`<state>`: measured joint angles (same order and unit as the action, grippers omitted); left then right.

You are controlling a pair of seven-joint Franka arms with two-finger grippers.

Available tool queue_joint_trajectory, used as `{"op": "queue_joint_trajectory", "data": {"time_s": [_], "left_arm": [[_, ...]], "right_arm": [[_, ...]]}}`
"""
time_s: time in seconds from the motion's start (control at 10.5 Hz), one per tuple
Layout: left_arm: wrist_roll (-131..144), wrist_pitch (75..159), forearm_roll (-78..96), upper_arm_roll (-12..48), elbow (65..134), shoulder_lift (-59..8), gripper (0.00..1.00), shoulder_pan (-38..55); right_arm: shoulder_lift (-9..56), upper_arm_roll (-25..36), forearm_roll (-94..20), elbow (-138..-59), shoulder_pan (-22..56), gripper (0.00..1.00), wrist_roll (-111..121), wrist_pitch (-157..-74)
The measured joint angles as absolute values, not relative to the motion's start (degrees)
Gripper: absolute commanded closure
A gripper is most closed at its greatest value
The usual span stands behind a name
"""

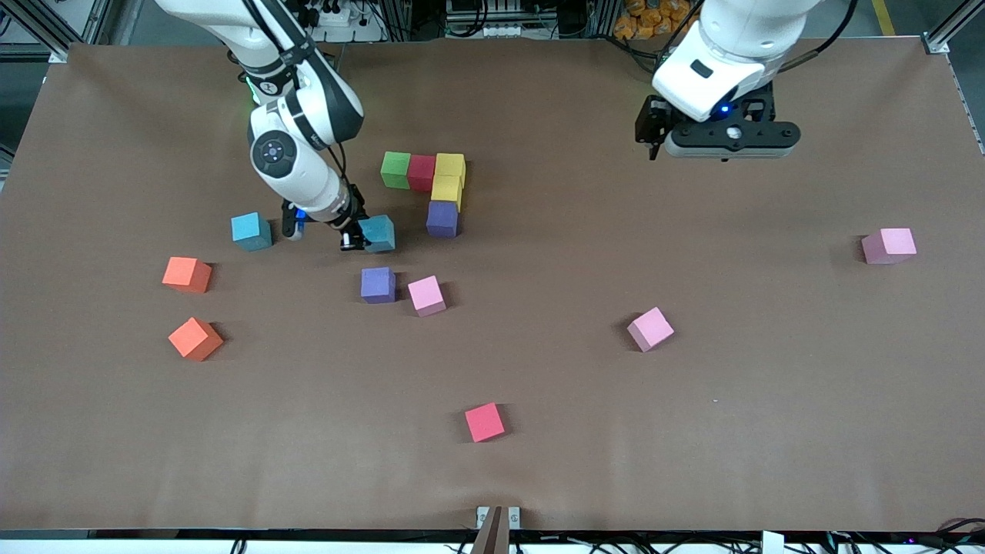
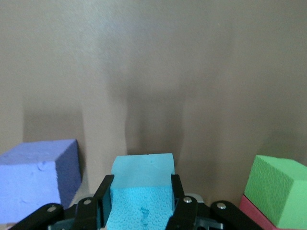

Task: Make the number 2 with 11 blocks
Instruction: 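Lower the cyan cube beside the purple cube with the right gripper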

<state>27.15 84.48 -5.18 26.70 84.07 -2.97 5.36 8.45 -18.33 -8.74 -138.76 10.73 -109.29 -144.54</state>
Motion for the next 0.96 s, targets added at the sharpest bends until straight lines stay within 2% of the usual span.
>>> {"op": "queue_joint_trajectory", "data": {"time_s": [0.48,0.96], "left_arm": [[24.15,84.38,-2.61,26.26,83.46,1.84,0.0,2.85],[24.07,84.38,-2.58,26.27,84.27,1.98,0.0,2.84]], "right_arm": [[9.85,-18.41,-8.74,-139.34,13.7,1.0,-111.9,-146.34],[10.66,-18.42,-8.74,-139.34,14.79,1.0,-115.44,-147.04]]}}
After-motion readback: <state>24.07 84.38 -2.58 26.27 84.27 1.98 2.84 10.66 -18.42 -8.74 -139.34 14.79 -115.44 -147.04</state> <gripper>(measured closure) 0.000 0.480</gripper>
